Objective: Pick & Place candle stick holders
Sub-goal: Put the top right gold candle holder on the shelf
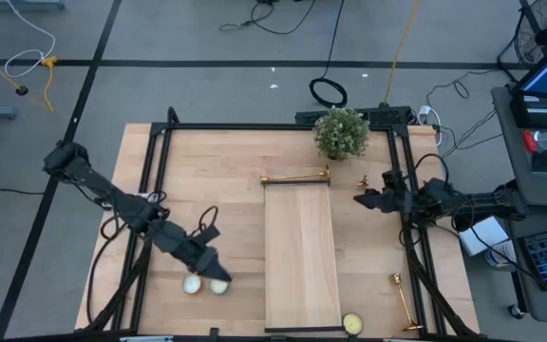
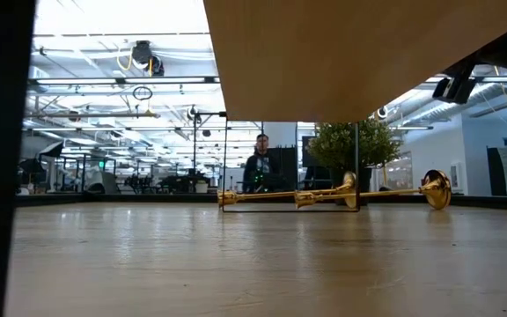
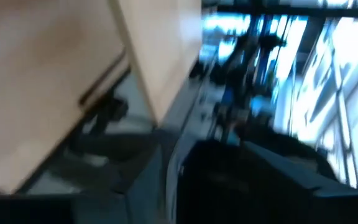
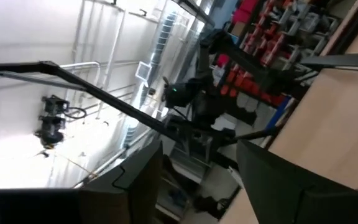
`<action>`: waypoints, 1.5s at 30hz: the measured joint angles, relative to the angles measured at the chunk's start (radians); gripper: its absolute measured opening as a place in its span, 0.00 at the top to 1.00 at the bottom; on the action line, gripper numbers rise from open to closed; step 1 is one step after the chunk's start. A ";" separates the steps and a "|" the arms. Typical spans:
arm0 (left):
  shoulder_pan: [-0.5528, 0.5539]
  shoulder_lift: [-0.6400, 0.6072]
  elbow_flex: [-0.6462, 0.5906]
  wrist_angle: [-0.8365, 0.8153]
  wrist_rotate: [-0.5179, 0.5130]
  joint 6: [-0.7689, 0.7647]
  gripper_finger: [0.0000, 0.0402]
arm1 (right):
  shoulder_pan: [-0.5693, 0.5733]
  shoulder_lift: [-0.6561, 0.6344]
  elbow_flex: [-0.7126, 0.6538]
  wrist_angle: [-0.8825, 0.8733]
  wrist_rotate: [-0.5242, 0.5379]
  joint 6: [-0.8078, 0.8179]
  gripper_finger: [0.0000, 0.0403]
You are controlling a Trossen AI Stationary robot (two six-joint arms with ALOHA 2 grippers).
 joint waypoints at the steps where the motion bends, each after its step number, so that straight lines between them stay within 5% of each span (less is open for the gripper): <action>1: -0.002 0.003 0.000 -0.001 0.014 0.010 0.53 | 0.000 0.000 0.000 0.012 0.001 0.004 0.50; 7: 0.000 0.003 0.000 -0.003 -0.062 0.241 0.71 | 0.000 0.000 0.000 0.123 0.060 -0.009 0.50; 15: 0.033 0.004 0.000 -0.098 -0.401 0.436 0.87 | 0.000 0.000 0.000 0.216 0.210 -0.065 0.50; 22: 0.066 0.004 0.000 -0.156 -0.372 0.504 0.98 | 0.000 0.000 0.000 0.233 0.249 -0.090 0.50; 28: 0.086 0.004 0.000 -0.159 -0.384 0.511 0.95 | 0.000 0.003 0.047 0.269 0.301 -0.145 0.50; 36: 0.109 0.004 0.000 -0.158 -0.549 0.500 0.90 | 0.000 0.097 0.178 0.273 0.322 -0.255 0.50; 45: 0.124 0.004 0.000 -0.132 -0.735 0.447 0.97 | 0.000 0.275 0.231 0.269 0.278 -0.266 0.50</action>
